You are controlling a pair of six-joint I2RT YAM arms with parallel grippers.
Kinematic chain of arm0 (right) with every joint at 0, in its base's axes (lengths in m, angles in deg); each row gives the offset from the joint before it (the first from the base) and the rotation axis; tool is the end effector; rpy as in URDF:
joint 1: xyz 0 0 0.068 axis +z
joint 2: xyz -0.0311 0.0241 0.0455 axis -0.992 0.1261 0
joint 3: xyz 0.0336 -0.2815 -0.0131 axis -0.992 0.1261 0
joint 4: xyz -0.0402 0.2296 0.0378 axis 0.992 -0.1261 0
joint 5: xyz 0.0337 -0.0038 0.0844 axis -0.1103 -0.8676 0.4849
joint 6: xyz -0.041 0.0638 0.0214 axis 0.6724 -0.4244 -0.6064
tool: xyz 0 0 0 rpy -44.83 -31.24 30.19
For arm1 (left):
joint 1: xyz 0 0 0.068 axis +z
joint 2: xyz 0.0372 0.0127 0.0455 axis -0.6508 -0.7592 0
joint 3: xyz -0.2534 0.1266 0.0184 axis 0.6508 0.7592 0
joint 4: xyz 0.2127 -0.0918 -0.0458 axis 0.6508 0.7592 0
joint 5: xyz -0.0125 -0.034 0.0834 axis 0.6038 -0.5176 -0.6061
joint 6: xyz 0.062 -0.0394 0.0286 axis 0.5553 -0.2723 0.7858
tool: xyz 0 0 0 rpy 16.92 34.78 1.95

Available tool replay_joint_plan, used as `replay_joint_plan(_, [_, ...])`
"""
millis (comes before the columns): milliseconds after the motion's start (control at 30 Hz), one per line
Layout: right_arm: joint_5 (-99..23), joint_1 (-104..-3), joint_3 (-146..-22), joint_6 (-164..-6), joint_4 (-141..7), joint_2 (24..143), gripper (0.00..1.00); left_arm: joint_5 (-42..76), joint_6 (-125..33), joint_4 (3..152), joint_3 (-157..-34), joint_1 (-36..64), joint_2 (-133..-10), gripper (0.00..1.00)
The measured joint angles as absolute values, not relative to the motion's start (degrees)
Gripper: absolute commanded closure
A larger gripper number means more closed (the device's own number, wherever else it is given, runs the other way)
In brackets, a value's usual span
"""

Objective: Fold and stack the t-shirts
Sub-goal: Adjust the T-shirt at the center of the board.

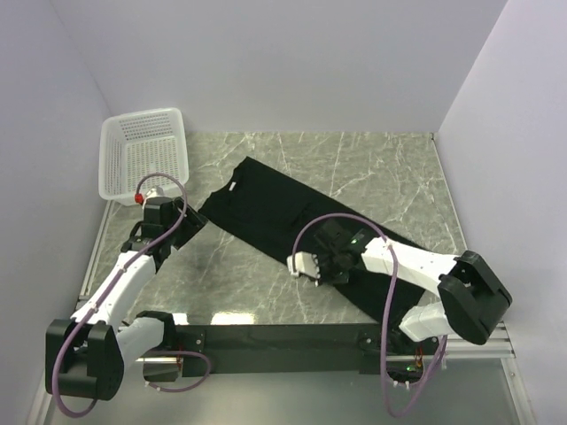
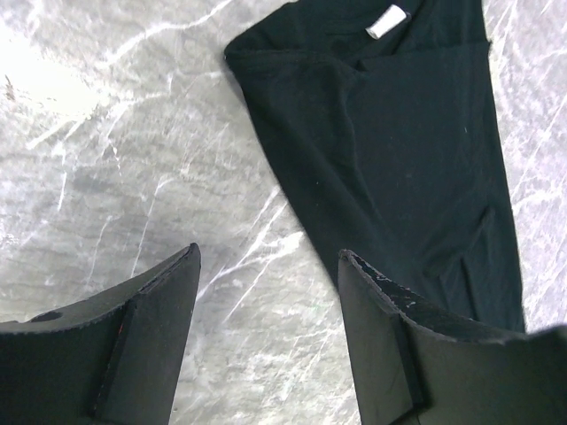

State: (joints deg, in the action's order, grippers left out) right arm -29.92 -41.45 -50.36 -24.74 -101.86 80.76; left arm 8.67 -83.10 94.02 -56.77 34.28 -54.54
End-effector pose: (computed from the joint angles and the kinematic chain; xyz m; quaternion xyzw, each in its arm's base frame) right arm 0.1519 0.1586 0.1711 -0.7348 0.6440 0.1209 0.1750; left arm 0.2071 -0.0229 0.2215 -0.3285 0.8411 -0.1976 0.3816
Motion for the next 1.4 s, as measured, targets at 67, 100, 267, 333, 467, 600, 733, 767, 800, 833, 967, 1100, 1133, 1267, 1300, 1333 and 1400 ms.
replay_joint_plan(67, [-28.7, -37.3, -50.4, -26.2, -102.9, 80.8, 0.93, 9.1, -83.2, 93.8, -56.6, 34.3, -55.3, 0.32])
replay_joint_plan(100, [-28.2, -35.4, -50.5, -27.0, -103.3, 81.1, 0.83, 9.1, -83.2, 93.8, -56.6, 34.3, -55.8, 0.32])
replay_joint_plan(267, [-24.6, -31.7, -53.7, -31.7, -105.6, 84.0, 0.39, 9.2, -83.0, 94.0, -56.8, 34.3, -58.2, 0.31])
replay_joint_plan(333, [-23.4, -34.0, -56.5, -32.4, -106.7, 84.2, 0.38, 9.2, -82.7, 94.5, -57.3, 34.3, -58.4, 0.31])
replay_joint_plan(467, [-20.0, -44.0, -67.8, -33.4, -109.4, 86.4, 0.37, 9.2, -81.4, 94.9, -59.7, 34.5, -58.5, 0.31])
replay_joint_plan(600, [-17.9, -53.3, -83.9, -39.7, -108.5, 94.7, 0.37, 9.1, -81.2, 94.8, -60.7, 34.7, -58.5, 0.31])
replay_joint_plan(733, [-17.7, -57.3, -101.2, -51.6, -107.6, 109.7, 0.34, 9.1, -81.5, 95.3, -60.7, 34.8, -58.5, 0.31])
replay_joint_plan(767, [-18.2, -57.8, -105.9, -54.9, -107.8, 114.4, 0.34, 9.1, -81.5, 95.5, -60.7, 34.8, -58.4, 0.32])
replay_joint_plan(800, [-18.9, -58.2, -110.4, -58.1, -107.8, 118.8, 0.33, 9.2, -81.5, 95.6, -60.7, 34.8, -58.3, 0.32])
replay_joint_plan(833, [-19.6, -58.5, -114.7, -61.2, -108.0, 123.1, 0.32, 9.2, -81.7, 95.7, -60.7, 34.9, -58.2, 0.31])
replay_joint_plan(967, [-21.1, -59.9, -125.5, -70.0, -108.8, 135.6, 0.31, 9.2, -82.2, 96.2, -60.7, 34.9, -57.5, 0.31])
replay_joint_plan(1100, [-22.4, -61.3, -134.9, -75.3, -110.5, 143.3, 0.31, 9.1, -83.5, 96.9, -60.7, 34.9, -56.9, 0.31])
replay_joint_plan(1133, [-22.7, -61.7, -136.9, -76.3, -110.8, 144.7, 0.31, 9.1, -83.6, 96.9, -60.7, 34.9, -56.8, 0.31])
replay_joint_plan(1267, [-22.7, -62.7, -140.7, -78.8, -111.6, 147.1, 0.32, 9.1, -84.8, 96.9, -60.7, 34.9, -56.7, 0.31])
replay_joint_plan(1300, [-22.7, -62.9, -140.7, -79.2, -111.8, 147.2, 0.32, 9.1, -85.0, 96.9, -60.7, 34.9, -56.7, 0.31])
replay_joint_plan(1333, [-22.6, -63.0, -140.7, -79.6, -112.1, 147.3, 0.32, 9.1, -85.2, 96.9, -60.7, 34.9, -56.7, 0.31])
replay_joint_plan(1400, [-22.1, -62.9, -140.7, -80.1, -112.5, 147.5, 0.32, 9.2, -85.5, 96.8, -60.7, 34.9, -56.8, 0.32])
